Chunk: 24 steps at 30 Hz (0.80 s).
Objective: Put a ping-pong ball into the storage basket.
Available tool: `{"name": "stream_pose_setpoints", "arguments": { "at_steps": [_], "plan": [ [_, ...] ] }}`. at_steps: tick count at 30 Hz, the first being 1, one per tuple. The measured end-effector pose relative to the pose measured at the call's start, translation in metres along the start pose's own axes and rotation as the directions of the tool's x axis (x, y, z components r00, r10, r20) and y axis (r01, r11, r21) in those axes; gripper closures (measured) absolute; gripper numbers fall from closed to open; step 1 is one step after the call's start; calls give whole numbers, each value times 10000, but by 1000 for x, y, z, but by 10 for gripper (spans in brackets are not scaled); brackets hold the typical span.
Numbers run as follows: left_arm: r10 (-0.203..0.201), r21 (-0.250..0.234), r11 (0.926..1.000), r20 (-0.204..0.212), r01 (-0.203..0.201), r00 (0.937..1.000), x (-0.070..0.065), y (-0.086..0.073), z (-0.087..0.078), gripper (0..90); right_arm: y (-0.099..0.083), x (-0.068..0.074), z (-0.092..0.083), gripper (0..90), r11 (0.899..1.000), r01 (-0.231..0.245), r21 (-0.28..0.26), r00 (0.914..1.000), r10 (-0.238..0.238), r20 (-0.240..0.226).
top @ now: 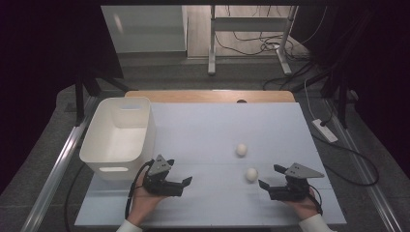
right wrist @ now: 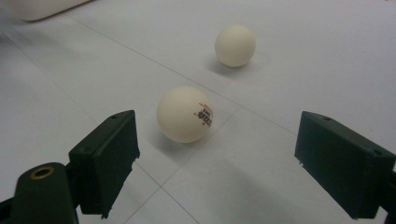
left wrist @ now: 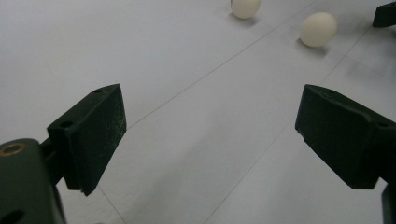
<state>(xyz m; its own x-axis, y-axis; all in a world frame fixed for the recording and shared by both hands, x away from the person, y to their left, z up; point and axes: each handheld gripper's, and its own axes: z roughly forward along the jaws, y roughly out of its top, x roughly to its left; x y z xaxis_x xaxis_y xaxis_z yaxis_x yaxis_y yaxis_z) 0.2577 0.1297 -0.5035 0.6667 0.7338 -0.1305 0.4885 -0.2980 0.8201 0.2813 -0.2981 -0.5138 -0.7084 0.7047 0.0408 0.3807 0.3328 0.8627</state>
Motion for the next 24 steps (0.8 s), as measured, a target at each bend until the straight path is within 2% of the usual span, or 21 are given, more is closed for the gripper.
{"name": "stream_pose_setpoints", "arguments": {
  "at_steps": [8, 24],
  "plan": [
    [-27, -35, 10000, 151, 27, 9999, 0, 9, 5, 100, 0, 0, 0, 133, 10000, 33, 12, 10000, -33, 2],
    [373, 86, 9992, 593, -378, 9975, -7, 36, 29, 100, 1, 0, 1, 132, 10000, 23, 19, 10000, -23, 21]
  ]
}}
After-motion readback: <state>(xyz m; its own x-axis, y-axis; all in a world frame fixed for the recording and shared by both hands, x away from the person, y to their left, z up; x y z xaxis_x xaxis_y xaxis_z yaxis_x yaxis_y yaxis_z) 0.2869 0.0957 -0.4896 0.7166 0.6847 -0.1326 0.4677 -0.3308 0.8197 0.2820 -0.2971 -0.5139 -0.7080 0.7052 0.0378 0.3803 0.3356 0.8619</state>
